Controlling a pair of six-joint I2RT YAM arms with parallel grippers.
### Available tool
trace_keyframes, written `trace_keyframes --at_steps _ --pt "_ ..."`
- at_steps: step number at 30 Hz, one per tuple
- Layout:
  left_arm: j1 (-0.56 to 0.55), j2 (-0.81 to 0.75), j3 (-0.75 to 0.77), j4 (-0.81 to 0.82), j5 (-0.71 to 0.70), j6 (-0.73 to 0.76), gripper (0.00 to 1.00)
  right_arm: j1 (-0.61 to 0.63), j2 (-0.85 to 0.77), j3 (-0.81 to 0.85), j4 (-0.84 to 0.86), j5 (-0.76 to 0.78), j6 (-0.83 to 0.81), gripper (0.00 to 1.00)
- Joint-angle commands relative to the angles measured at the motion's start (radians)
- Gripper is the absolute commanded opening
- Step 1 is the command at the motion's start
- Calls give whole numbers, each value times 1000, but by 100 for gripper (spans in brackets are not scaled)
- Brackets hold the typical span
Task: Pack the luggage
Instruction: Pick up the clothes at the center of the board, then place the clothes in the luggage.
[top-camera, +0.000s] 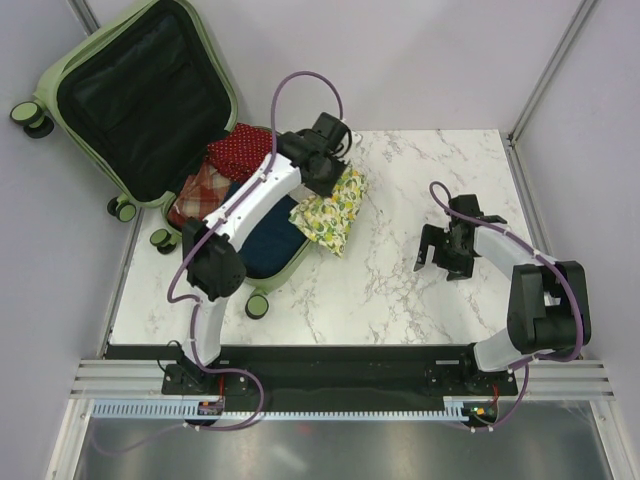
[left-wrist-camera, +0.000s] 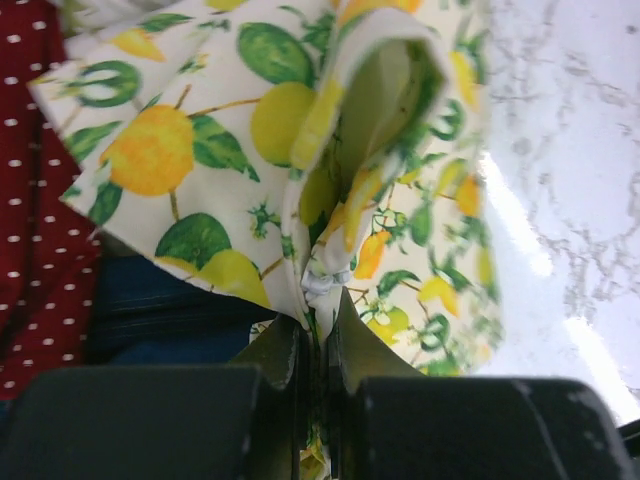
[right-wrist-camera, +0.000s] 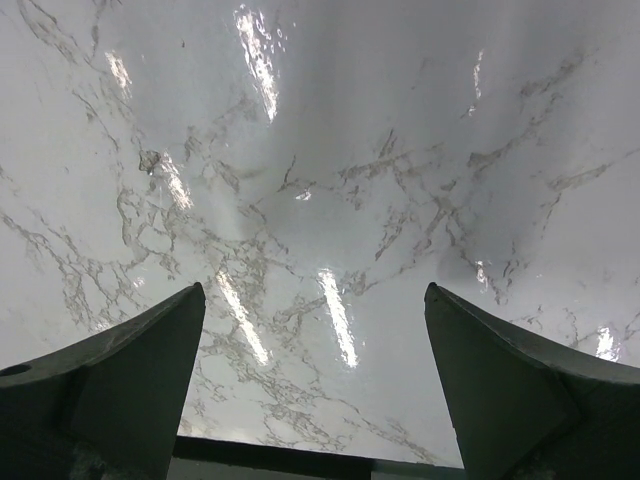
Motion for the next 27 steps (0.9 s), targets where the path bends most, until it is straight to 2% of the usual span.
trace_keyframes --at_steps 1,7,17,27 --pt "65 14 71 -43 28 108 2 -4 -32 -10 -1 -12 -15 98" --pt "129 53 93 -43 -6 157 2 -4 -29 -13 -7 -38 -16 98" --pt "172 108 134 -17 -112 242 2 -3 4 16 -33 -54 -21 98" --pt "204 51 68 -11 -109 343 2 -3 40 45 -40 -60 -6 98"
